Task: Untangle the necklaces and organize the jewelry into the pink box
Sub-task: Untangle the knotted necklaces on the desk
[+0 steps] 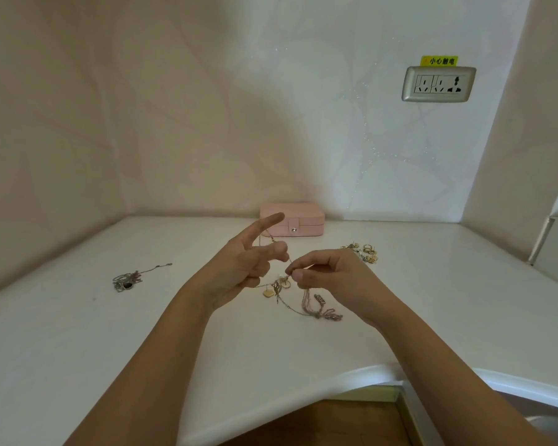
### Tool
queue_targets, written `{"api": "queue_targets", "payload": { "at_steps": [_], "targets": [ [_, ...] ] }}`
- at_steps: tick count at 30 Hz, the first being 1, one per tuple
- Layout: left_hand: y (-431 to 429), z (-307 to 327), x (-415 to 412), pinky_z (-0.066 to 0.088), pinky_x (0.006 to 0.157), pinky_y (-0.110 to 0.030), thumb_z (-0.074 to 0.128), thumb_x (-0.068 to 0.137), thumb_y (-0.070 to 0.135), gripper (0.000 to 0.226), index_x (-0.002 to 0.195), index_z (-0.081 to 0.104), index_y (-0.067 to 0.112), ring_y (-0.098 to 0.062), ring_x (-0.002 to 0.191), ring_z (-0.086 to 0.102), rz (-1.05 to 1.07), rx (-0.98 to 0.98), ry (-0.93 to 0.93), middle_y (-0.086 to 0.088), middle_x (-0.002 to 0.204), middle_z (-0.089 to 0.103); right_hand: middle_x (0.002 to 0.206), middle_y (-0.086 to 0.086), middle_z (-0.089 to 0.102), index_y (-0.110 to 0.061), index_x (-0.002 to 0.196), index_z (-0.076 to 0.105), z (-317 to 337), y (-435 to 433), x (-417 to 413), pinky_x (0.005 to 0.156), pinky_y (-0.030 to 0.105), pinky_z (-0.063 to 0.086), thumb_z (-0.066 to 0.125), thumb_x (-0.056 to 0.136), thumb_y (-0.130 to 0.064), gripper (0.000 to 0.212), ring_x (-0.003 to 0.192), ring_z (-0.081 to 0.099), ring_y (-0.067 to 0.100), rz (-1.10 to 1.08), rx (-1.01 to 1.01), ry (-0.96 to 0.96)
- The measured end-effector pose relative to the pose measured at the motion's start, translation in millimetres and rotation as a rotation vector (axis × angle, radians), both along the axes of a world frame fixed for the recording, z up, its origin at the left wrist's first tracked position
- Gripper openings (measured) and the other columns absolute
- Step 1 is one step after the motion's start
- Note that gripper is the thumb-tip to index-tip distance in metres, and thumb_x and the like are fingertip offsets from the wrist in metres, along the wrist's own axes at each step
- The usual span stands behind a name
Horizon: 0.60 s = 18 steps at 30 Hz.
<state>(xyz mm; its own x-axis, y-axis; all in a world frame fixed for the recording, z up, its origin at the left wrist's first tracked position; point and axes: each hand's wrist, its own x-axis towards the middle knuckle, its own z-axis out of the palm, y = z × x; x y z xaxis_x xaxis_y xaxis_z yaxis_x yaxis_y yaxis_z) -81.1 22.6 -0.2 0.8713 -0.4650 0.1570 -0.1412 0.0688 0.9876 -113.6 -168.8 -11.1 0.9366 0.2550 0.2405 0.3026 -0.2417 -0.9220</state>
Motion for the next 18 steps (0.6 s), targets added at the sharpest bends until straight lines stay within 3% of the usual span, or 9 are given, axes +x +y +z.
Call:
{"api": "queue_targets", "payload": {
  "at_steps": [3, 5, 8, 13, 18],
  "targets": [
    [-2, -1, -1, 0.026, 0.046, -0.018, 0.079, 0.073, 0.021, 0.075, 0.133, 0.042, 0.046, -0.008, 0.049, 0.027, 0.027, 0.083, -0.052, -0.007, 0.074, 0.05, 0.085, 0.009, 0.073, -0.009, 0.091, 0.075, 2, 0, -3, 0.071, 0.017, 0.05, 0.071, 0.082, -0.006, 0.01, 0.073, 0.066, 0.01, 0.006, 0.046, -0.02],
    [-4, -1, -2, 0.027, 0.049, -0.02, 0.077, 0.074, 0.017, 0.08, 0.137, 0.038, 0.045, -0.01, 0.052, 0.03, 0.058, 0.132, -0.089, 0.002, 0.072, 0.063, 0.075, 0.002, 0.073, -0.01, 0.086, 0.076, 3, 0, -6, 0.068, 0.014, 0.049, 0.074, 0.079, -0.006, 0.009, 0.067, 0.065, 0.006, -0.049, 0.021, -0.051],
    [-6, -1, -6, 0.029, 0.049, -0.019, 0.076, 0.075, 0.013, 0.081, 0.138, 0.036, 0.044, -0.008, 0.053, 0.04, 0.058, 0.181, -0.118, -0.002, 0.08, 0.071, 0.068, -0.002, 0.073, -0.014, 0.076, 0.075, 4, 2, -10, 0.064, 0.016, 0.052, 0.079, 0.074, -0.01, 0.006, 0.065, 0.068, 0.007, -0.163, -0.03, -0.114],
    [-7, 0, -7, 0.029, 0.048, -0.019, 0.075, 0.077, 0.009, 0.079, 0.139, 0.037, 0.042, -0.006, 0.052, 0.046, 0.071, 0.19, -0.113, -0.007, 0.081, 0.071, 0.07, -0.004, 0.073, -0.021, 0.073, 0.073, 5, 4, -13, 0.077, 0.035, 0.054, 0.077, 0.076, -0.015, 0.008, 0.074, 0.07, 0.016, -0.218, -0.117, -0.155],
    [-8, 0, -7, 0.029, 0.047, -0.017, 0.077, 0.074, 0.009, 0.083, 0.14, 0.036, 0.04, -0.006, 0.054, 0.048, 0.067, 0.231, -0.12, -0.005, 0.082, 0.072, 0.07, -0.001, 0.073, -0.016, 0.079, 0.072, 6, 6, -12, 0.083, 0.033, 0.057, 0.071, 0.083, -0.011, 0.007, 0.073, 0.072, 0.013, -0.194, -0.086, -0.097]
  ]
}}
